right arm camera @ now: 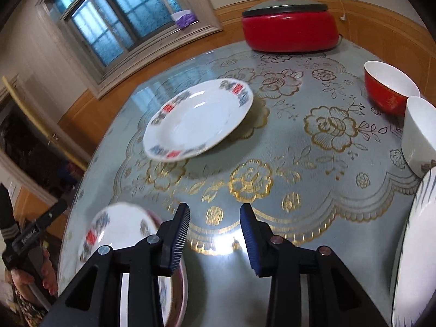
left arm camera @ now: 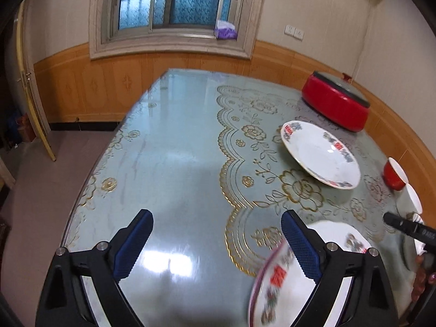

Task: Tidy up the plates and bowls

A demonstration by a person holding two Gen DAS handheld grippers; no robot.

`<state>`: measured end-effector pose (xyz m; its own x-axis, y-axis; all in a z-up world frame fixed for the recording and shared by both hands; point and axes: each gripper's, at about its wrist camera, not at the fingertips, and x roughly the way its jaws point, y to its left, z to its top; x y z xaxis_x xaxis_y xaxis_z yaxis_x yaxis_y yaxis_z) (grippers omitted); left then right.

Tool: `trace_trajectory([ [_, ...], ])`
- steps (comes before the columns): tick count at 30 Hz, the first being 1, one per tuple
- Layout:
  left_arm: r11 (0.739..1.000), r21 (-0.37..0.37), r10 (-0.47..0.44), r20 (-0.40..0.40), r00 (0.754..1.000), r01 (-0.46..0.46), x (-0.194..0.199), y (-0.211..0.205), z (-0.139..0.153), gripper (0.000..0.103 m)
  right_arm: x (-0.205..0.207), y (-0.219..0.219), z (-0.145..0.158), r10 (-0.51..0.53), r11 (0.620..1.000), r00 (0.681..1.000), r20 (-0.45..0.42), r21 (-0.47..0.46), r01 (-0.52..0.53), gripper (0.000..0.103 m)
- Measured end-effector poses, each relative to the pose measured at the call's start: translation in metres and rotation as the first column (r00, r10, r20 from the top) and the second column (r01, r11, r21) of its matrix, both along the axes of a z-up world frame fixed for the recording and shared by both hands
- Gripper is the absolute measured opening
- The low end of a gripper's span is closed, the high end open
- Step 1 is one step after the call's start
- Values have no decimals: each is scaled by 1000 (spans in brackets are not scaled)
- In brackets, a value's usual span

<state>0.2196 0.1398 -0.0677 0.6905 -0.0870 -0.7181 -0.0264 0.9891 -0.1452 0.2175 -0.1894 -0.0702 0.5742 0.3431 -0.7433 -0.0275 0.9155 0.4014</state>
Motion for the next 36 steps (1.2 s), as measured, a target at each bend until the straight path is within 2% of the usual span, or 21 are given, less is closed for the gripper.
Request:
trace_trajectory([
  [4,1000,-23,-20,-55,998,19,26,-3,-10,96,31,-4,-3,-62,998,998,16,6,62,42],
  [11,996,-19,-83,-113,990,82,60,-21,-23,96,71,-17,-24,-153,980,987,-51,118,158,42],
  [17,995,-56,-89,-146,985,82,85,-28,-32,96,91,-24,-35,-191,966,979,-69,164,200,42],
  [26,996,-10,-84,-153,985,83,116,-44,-34,96,122,-29,-49,-214,955,974,-74,193,224,42],
  [33,990,-101,-114,-170,979,98,144,-51,-40,96,140,-36,-58,-200,940,978,-56,272,208,42],
  [36,987,-126,-126,-206,970,101,160,-58,-48,94,149,-41,-64,-203,925,977,-59,316,212,42],
])
